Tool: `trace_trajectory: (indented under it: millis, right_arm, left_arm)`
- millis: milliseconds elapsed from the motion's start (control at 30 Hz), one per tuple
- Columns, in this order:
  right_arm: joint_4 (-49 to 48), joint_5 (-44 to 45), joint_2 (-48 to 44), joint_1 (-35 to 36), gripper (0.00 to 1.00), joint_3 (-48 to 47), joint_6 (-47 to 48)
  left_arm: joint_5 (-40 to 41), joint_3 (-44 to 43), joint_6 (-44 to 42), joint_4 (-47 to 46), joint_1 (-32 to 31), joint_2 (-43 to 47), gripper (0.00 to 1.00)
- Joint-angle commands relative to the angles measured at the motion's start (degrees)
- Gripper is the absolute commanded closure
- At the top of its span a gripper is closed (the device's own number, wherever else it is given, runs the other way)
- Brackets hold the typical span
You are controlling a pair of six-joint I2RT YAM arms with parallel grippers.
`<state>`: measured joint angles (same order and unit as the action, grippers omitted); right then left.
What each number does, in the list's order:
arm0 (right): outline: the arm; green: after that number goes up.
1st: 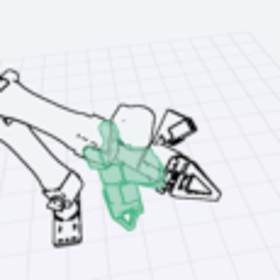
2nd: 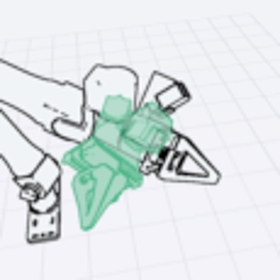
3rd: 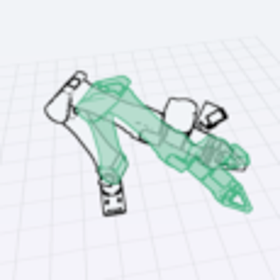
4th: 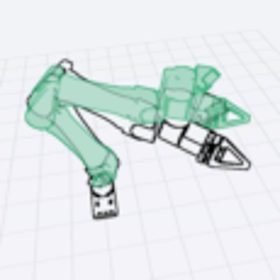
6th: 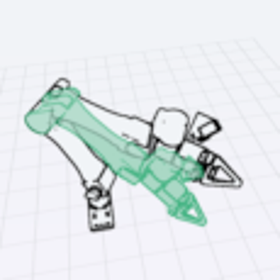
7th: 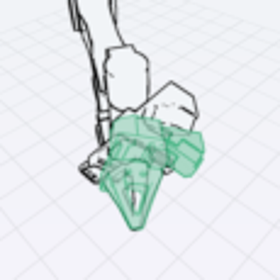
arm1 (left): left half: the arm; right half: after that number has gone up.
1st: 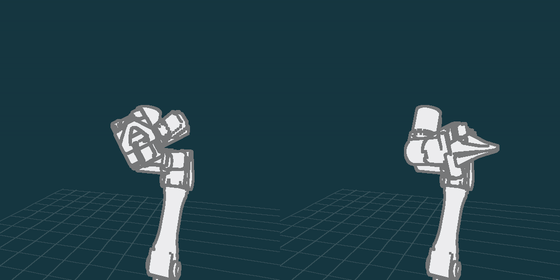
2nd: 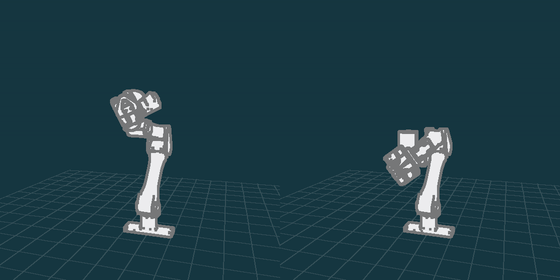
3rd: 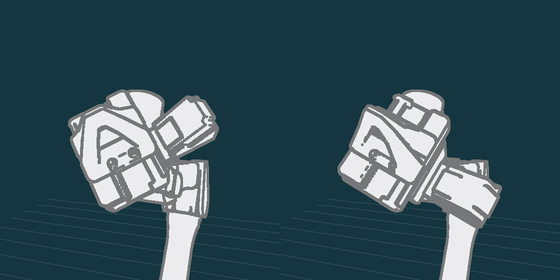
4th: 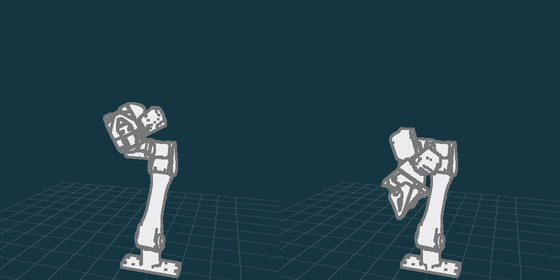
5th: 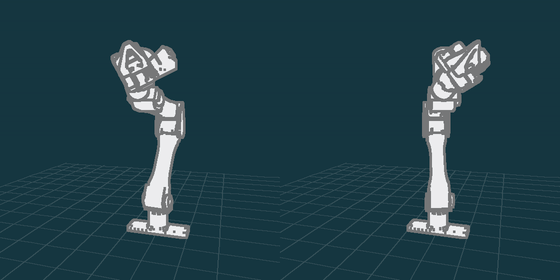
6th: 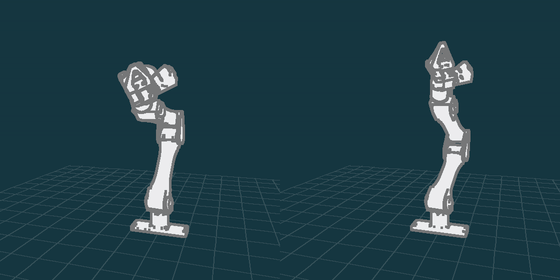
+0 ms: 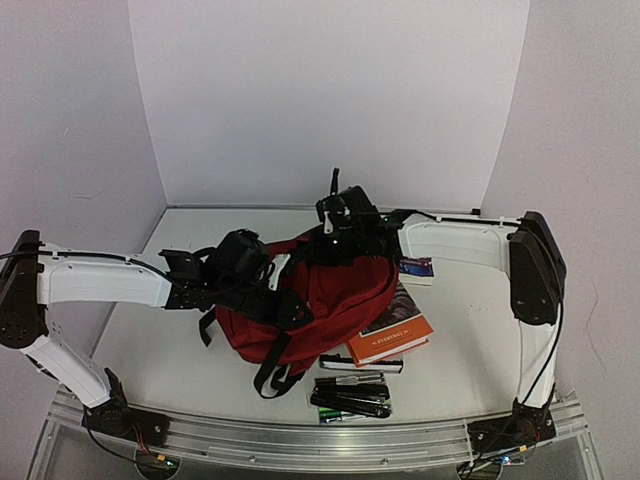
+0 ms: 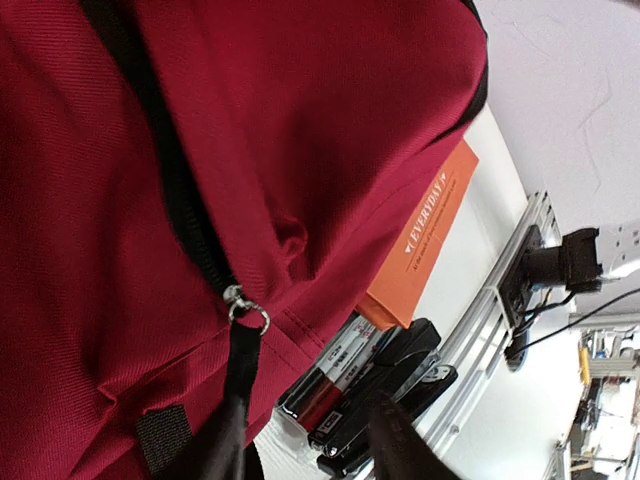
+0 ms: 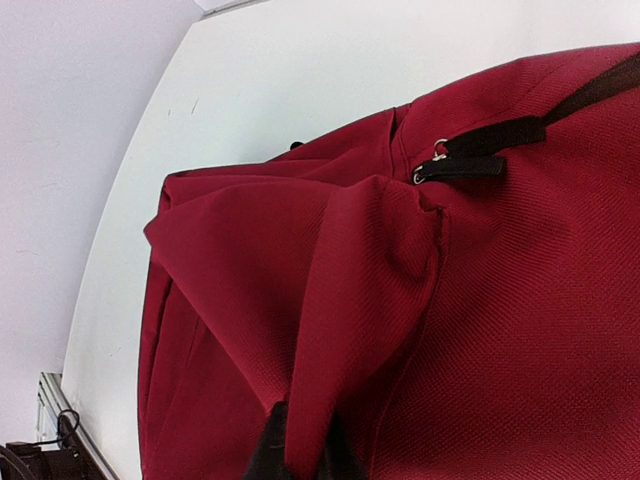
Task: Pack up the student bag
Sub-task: Unzip the student bag at the center of the board.
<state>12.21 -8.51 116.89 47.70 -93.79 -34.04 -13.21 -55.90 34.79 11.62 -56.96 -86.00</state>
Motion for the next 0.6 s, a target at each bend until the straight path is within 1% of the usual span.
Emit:
trace_trajectory:
  millis: [0,67,133,333,400,567]
  right_arm:
    - [-4.21,2.35,-8.17,-0.9,0.77,2.06,2.69]
    - [-4.13,2.26,-9.87,-0.9,0.67,3.59,3.28]
    - [-4.05,2.12,-11.28,-0.91,0.58,5.23,3.85]
    - [-3.01,1.13,-14.74,-0.23,0.39,8.45,6.33]
    - [-1.71,1.98,-15.31,0.73,0.35,8.38,7.51]
    - [1.62,7.9,-14.78,4.54,0.32,6.84,9.68]
  left_arm:
    - [0.53,-3.57,1.67,1.27,3.76,2.57,0.39]
    - [0.14,-3.19,1.94,1.79,5.62,3.68,0.3]
    - [0.05,-2.4,2.67,2.98,8.07,5.63,0.25]
    - [0.78,1.83,5.77,7.12,16.23,12.94,0.1]
    - [0.86,4.24,7.25,8.34,18.99,15.16,0.05]
    - [-1.59,10.8,11.33,9.27,26.61,19.75,0.01]
